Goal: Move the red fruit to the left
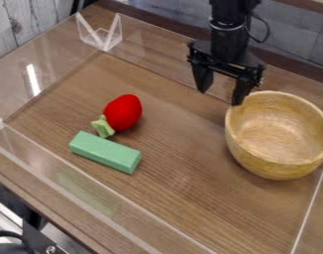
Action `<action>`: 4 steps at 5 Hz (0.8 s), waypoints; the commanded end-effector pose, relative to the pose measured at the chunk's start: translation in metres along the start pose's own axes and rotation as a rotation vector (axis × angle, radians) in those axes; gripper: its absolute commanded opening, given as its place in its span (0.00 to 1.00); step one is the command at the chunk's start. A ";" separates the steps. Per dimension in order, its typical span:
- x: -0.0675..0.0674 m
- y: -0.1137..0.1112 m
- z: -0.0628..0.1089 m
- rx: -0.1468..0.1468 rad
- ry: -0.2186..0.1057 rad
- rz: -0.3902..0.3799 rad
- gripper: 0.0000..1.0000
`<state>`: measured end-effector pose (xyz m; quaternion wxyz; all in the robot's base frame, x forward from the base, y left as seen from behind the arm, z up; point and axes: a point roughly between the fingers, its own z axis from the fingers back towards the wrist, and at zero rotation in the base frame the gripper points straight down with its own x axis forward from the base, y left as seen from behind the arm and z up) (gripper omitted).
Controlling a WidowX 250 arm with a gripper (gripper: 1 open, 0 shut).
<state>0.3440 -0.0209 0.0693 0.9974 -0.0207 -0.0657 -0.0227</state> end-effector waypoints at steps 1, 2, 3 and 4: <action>0.008 0.004 0.028 -0.011 -0.087 -0.059 1.00; 0.009 0.005 0.029 -0.019 -0.091 -0.085 1.00; 0.010 0.007 0.031 -0.027 -0.096 -0.106 1.00; 0.004 0.006 0.026 -0.034 -0.059 -0.149 1.00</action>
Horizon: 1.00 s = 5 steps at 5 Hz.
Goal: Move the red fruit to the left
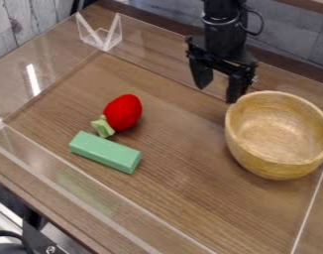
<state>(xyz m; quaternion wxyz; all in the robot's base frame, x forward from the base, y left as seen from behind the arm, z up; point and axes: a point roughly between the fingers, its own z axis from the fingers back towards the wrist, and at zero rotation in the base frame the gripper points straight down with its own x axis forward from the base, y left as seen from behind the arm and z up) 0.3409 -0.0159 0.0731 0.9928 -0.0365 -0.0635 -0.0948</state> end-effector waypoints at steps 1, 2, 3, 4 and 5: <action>0.007 -0.007 0.012 0.006 -0.029 -0.028 1.00; 0.007 -0.016 0.001 0.000 0.009 -0.047 1.00; -0.008 0.006 0.011 0.023 0.001 -0.029 1.00; -0.022 0.027 0.022 0.045 -0.014 -0.011 1.00; -0.028 0.034 0.030 0.050 -0.009 -0.023 1.00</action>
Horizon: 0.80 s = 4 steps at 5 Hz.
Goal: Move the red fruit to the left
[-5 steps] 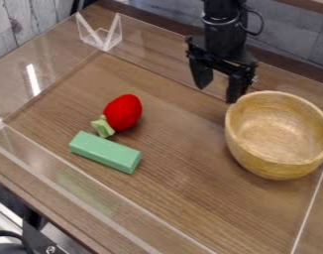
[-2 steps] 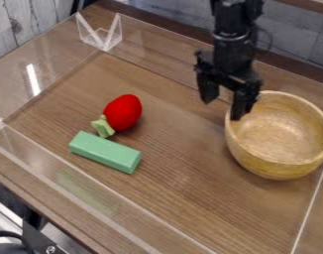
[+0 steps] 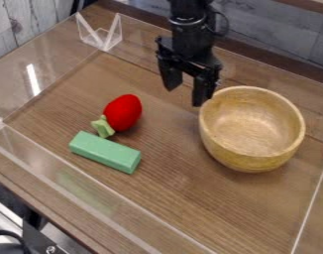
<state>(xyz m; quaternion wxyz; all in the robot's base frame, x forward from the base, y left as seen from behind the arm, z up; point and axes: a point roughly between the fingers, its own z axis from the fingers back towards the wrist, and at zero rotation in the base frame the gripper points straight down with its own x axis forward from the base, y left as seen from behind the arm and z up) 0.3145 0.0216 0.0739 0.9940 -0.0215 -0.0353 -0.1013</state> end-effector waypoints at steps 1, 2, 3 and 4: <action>0.003 0.000 0.020 0.023 -0.046 -0.039 1.00; 0.003 0.003 0.025 0.021 -0.025 -0.059 1.00; 0.005 0.006 0.030 0.019 -0.006 -0.079 1.00; 0.009 0.005 0.017 0.021 0.006 -0.056 1.00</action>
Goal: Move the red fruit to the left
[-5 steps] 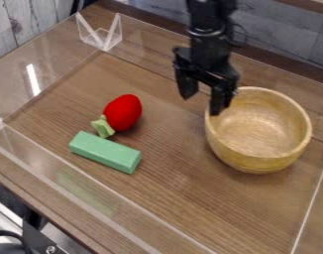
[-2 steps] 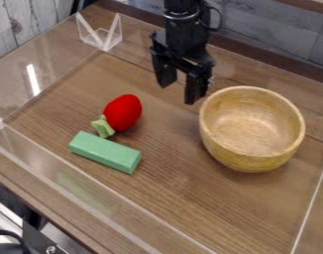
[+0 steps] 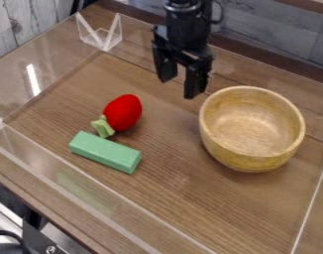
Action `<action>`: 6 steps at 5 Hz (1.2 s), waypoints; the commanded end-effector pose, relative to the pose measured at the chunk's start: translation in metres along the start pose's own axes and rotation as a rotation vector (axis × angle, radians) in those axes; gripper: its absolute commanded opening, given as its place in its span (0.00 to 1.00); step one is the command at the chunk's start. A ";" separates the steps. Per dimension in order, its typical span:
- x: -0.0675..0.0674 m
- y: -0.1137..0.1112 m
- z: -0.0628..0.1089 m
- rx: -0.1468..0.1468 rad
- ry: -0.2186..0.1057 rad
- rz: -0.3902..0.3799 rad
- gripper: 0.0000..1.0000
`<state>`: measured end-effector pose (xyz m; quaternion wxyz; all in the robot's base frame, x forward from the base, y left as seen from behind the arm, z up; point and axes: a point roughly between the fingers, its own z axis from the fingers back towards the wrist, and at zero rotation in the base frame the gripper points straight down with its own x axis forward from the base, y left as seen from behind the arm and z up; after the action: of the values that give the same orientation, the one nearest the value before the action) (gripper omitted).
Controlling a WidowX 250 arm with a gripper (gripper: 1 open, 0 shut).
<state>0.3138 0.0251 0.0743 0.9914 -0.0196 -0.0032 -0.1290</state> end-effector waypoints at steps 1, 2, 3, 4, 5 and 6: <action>0.016 0.002 0.003 0.031 -0.048 0.022 1.00; 0.018 0.000 0.003 0.029 -0.034 -0.041 1.00; 0.021 -0.002 0.004 0.026 -0.020 -0.108 1.00; 0.018 -0.003 0.001 0.024 -0.012 -0.119 1.00; 0.015 -0.005 -0.002 0.022 -0.004 -0.132 1.00; 0.017 -0.004 -0.010 0.021 0.002 -0.103 1.00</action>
<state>0.3243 0.0190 0.0528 0.9841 -0.0147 0.0144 -0.1763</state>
